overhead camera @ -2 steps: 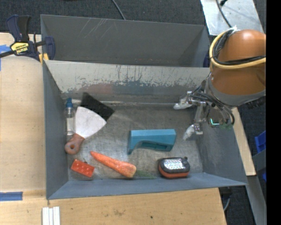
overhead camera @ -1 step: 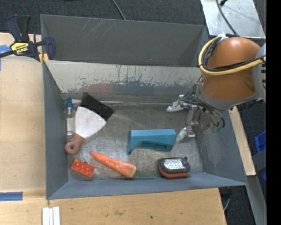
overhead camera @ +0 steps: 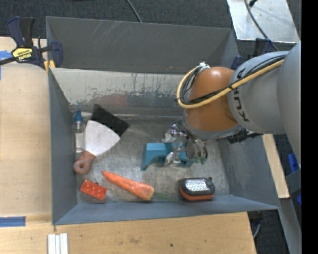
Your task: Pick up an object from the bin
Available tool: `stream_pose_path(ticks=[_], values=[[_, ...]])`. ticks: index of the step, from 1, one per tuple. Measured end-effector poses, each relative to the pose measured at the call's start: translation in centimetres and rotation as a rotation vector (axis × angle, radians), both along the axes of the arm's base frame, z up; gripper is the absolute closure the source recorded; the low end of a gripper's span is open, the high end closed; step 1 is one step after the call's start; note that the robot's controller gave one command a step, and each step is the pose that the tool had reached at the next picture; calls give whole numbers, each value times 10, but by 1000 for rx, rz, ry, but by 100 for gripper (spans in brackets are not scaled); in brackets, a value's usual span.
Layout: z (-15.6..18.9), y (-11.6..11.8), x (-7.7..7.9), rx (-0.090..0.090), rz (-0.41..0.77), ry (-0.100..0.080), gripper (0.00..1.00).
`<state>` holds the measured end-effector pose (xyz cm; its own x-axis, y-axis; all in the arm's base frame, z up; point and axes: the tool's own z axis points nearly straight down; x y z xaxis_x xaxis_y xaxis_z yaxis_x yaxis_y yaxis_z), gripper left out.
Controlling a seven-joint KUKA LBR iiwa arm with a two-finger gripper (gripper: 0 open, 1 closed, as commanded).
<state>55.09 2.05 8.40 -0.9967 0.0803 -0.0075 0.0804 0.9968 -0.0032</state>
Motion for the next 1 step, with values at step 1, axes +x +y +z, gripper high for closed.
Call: stream_pose_path(ticks=[1], values=[[0, 0, 0, 0, 0, 0, 100]])
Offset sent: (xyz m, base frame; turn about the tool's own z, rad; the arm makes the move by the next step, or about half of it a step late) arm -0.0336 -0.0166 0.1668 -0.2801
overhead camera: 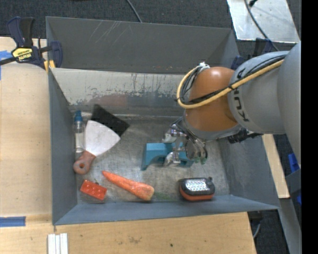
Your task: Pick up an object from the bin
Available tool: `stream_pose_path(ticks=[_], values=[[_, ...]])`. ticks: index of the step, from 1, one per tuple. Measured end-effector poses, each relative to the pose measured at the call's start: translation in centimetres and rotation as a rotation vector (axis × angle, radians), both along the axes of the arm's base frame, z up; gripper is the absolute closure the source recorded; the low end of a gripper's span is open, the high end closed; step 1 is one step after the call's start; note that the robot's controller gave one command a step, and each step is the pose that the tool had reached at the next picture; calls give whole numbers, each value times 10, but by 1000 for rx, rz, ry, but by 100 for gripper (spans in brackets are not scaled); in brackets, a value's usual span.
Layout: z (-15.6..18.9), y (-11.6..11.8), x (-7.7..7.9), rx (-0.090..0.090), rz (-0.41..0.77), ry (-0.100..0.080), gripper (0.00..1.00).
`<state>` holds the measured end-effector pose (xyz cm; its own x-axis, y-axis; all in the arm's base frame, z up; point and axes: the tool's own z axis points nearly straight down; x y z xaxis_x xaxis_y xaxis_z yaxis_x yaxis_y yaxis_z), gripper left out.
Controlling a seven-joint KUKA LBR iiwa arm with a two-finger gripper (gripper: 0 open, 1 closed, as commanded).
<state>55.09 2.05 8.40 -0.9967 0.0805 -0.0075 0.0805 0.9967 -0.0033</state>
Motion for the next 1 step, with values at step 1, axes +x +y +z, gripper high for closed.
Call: stream_pose_path(ticks=[1], values=[[156, -16, -33, 3, 269, 14, 100]])
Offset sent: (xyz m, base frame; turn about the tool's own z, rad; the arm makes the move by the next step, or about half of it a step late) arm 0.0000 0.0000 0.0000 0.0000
